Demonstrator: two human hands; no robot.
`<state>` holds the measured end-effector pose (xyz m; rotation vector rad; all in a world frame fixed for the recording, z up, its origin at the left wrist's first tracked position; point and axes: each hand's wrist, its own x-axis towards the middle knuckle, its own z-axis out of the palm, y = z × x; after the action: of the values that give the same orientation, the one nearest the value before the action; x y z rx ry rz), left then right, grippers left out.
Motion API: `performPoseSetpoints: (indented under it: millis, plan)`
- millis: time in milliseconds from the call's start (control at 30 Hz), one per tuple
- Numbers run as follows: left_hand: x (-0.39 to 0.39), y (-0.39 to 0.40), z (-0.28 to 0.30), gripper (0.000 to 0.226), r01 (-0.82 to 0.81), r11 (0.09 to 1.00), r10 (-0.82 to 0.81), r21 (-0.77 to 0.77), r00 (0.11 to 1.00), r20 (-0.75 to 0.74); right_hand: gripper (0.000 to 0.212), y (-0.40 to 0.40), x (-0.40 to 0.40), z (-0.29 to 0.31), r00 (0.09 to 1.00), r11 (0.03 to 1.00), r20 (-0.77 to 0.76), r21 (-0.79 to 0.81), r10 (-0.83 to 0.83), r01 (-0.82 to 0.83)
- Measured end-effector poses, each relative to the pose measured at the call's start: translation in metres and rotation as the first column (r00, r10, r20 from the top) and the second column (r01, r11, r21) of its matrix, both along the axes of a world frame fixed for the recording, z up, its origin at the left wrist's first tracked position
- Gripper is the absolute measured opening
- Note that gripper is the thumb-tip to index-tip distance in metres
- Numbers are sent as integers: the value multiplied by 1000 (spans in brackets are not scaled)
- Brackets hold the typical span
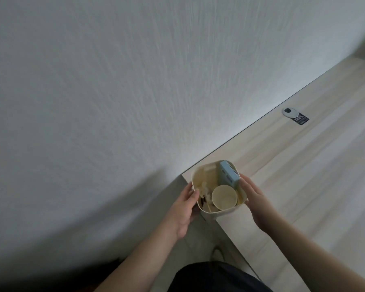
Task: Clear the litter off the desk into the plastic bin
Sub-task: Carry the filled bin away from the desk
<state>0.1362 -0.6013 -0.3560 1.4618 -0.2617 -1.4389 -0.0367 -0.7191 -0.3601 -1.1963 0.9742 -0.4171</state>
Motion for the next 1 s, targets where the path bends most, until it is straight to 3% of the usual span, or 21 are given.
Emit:
performPoseSetpoints:
  millis: [367,533,767,1000]
  plan:
    - [8,-46,-37,35,-32,998,33,48,999,-8,32,-54,23,-33,1000,999,-3,35,-31,31]
    - [17,-69,-47,40,-31,999,31,38,1000,3,33,-80,30,-42,997,997,-49,24,-66,67]
    - [20,-100,-53,61,-13,994,-9,112,981,192,34,-118,45,-48,997,1000,-69,8,-28,28]
    - [12,-109,-52,42,-106,993,85,52,946,313,37,-148,66,-48,990,999,-132,-19,46,-48]
